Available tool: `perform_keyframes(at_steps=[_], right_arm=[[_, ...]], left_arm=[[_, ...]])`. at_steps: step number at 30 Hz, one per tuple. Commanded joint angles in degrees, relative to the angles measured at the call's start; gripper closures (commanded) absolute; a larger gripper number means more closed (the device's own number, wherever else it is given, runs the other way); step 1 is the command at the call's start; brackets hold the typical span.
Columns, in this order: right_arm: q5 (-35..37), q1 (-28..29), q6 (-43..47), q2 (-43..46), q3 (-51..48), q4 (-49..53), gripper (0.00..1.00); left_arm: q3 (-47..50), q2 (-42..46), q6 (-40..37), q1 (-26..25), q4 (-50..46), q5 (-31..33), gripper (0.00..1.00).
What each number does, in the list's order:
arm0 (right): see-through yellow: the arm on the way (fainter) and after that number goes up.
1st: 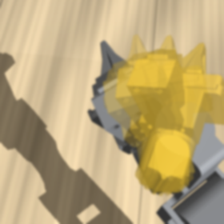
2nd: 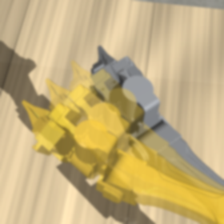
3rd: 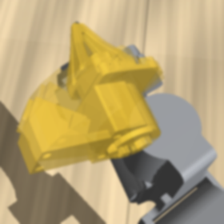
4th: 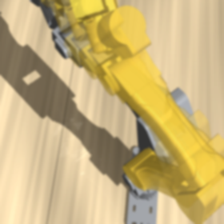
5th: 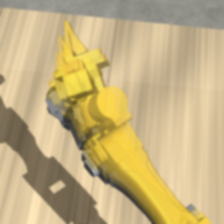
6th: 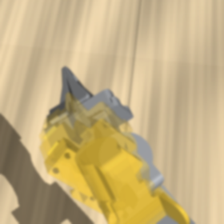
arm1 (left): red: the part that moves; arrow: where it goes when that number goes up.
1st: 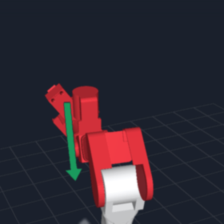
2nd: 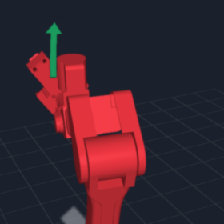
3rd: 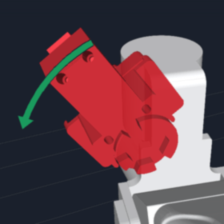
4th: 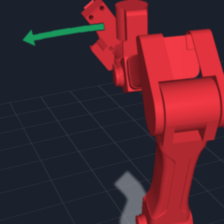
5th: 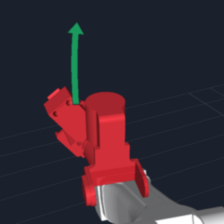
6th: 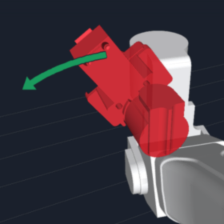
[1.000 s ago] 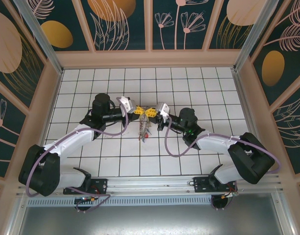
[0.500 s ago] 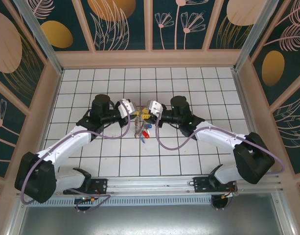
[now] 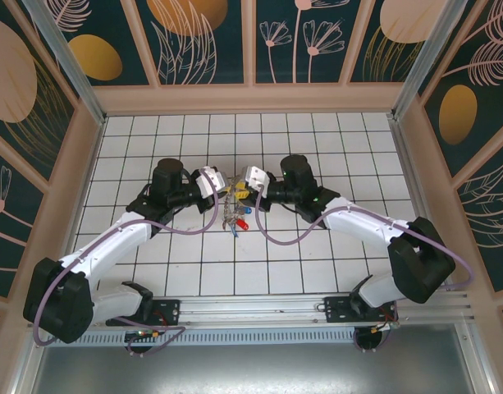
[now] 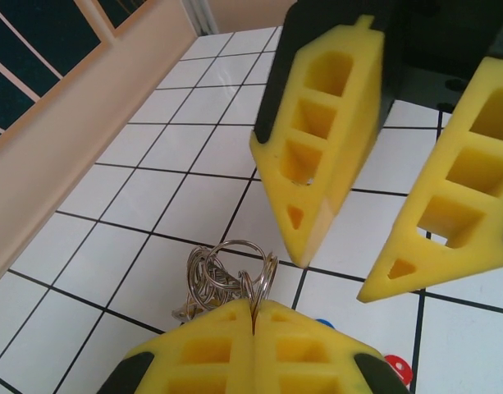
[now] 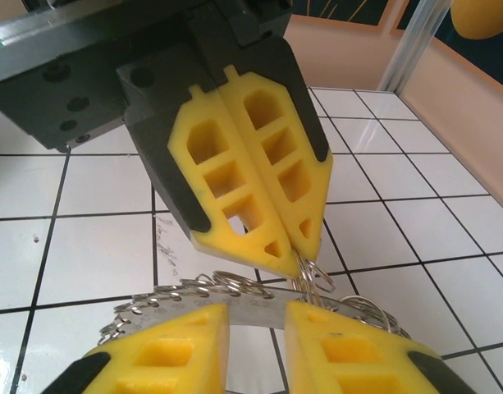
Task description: Put the keys on the keyring
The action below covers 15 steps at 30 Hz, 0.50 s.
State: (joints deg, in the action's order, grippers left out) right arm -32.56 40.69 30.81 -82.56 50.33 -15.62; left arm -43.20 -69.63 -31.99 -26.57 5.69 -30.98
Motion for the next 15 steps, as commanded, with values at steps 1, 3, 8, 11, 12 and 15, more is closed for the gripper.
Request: perform_keyframes(at_steps=[1,3,8,11,12,15], right_arm=[[0.1,-1.3,0.3,1.5,0.5,-1.2,0.72],[0.1,-1.5,1.5,1.8,0.8,-0.2,0.7],[0.0,-1.6,4.4,-0.3,4.1,3.8,0.7],[-1.1,-1.5,4.6,-1.8,5.4,3.9,0.7],[-1.6,-1.5,4.8,-2.2,5.8,4.1,0.7],[-2.2,-0.9,5.3,-3.8,7.0,5.2,0.71]], left_arm=[[-0.9,1.5,-1.7,0.1,0.7,-1.8,1.0],[-1.3,1.3,-2.4,0.1,-0.1,-2.0,1.0],[-1.7,0.9,-3.2,0.1,-0.8,-3.0,1.0],[-2.1,0.6,-3.1,0.1,-1.0,-3.5,1.0],[-2.2,0.5,-3.0,0.1,-1.0,-3.6,1.0],[-2.5,0.5,-2.9,0.1,-1.2,-3.4,1.0]])
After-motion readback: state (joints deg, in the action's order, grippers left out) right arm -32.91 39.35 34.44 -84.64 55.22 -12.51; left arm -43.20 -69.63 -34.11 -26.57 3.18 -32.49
